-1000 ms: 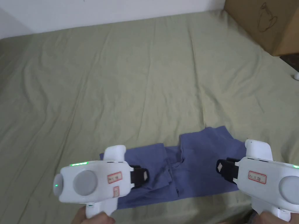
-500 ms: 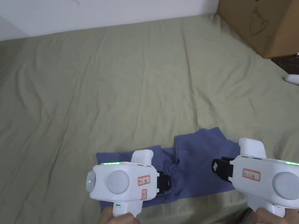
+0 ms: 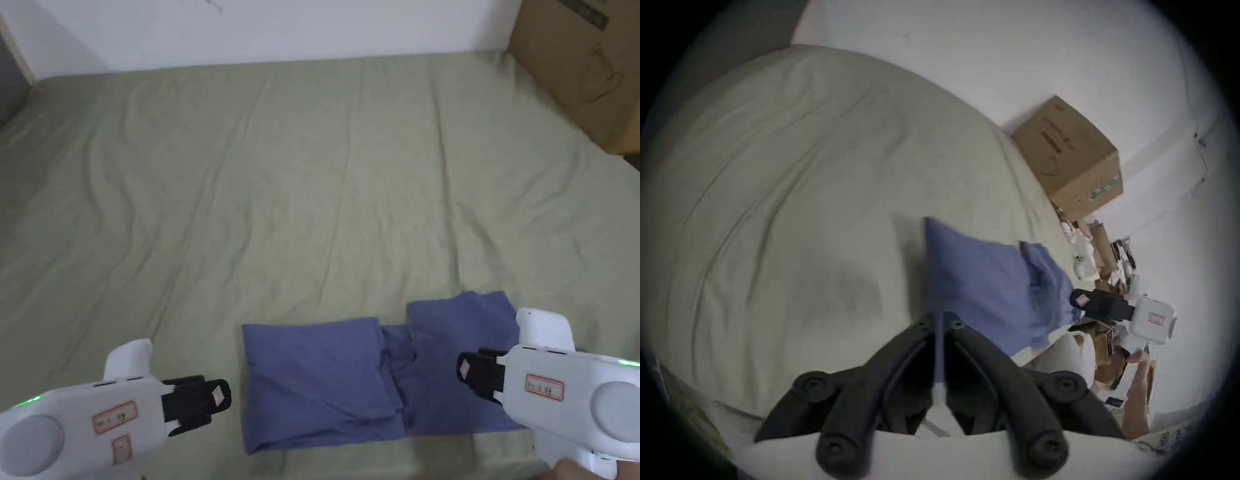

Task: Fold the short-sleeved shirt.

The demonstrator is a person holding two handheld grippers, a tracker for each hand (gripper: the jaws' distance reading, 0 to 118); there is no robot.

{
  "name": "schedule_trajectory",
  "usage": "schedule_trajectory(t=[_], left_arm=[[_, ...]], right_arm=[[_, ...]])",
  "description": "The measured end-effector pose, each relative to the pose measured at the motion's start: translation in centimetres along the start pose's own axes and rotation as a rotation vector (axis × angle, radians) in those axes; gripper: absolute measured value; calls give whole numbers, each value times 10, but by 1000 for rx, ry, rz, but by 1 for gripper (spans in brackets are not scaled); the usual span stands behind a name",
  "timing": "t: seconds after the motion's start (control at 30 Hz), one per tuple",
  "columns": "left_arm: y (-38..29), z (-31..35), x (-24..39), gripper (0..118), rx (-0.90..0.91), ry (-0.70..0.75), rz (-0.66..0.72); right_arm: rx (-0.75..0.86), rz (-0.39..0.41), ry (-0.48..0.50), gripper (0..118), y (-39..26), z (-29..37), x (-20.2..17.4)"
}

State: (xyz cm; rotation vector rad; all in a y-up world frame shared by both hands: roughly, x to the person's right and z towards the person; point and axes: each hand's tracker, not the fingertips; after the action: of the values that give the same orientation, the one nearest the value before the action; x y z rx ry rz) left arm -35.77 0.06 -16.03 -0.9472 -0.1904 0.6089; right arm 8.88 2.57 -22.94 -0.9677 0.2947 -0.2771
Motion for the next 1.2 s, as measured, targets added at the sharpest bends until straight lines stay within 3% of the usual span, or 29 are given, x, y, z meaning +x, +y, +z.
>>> schedule_trajectory(t=[0.03,0.07,0.1,0.13,0.27,0.5,0.57,0.7,0.73,0.77,0.8,0.83,0.97,1.2], left_arm=[[-3,-3,-7,34,-9,-14,22],[-5,-9,-12,70,-33,-38,76],[-7,-15,-16,94,-54,-55,110],[-9,-25,-19,109,-98,-87,137],[-8,-46,-15,116,-88,-112,128],[3,-73,-15,117,-115,-268,231],[4,-79,-9,117,-111,-237,222],[4,-87,-4,116,-141,-332,227],[4,-87,-5,111,-148,-349,238],[4,-86,-7,87,-144,-335,237],[3,-86,-9,44,-152,-285,228],[-1,-90,-13,15,-163,-267,231],[-4,-82,-25,15,-139,-344,303],[13,-48,-40,15,-149,-336,228]], right_arm=[[-8,14,-1,0,0,-2,-3],[-15,26,-7,0,0,-3,-7],[-20,35,-12,0,-1,-4,-10],[-22,48,-15,0,-1,-5,-13],[-27,62,-8,0,-2,-5,-20],[-46,50,0,0,-2,-10,-21],[-50,46,4,0,-4,-10,-21],[-65,48,2,0,-6,-12,-21],[-73,51,-9,0,-6,-13,-21],[-87,56,-37,0,-6,-14,-21],[-86,68,-57,0,-6,-14,-22],[-76,84,-65,0,-7,-12,-23],[-71,49,-30,0,-1,-7,-21],[-45,36,-43,0,10,2,-24]])
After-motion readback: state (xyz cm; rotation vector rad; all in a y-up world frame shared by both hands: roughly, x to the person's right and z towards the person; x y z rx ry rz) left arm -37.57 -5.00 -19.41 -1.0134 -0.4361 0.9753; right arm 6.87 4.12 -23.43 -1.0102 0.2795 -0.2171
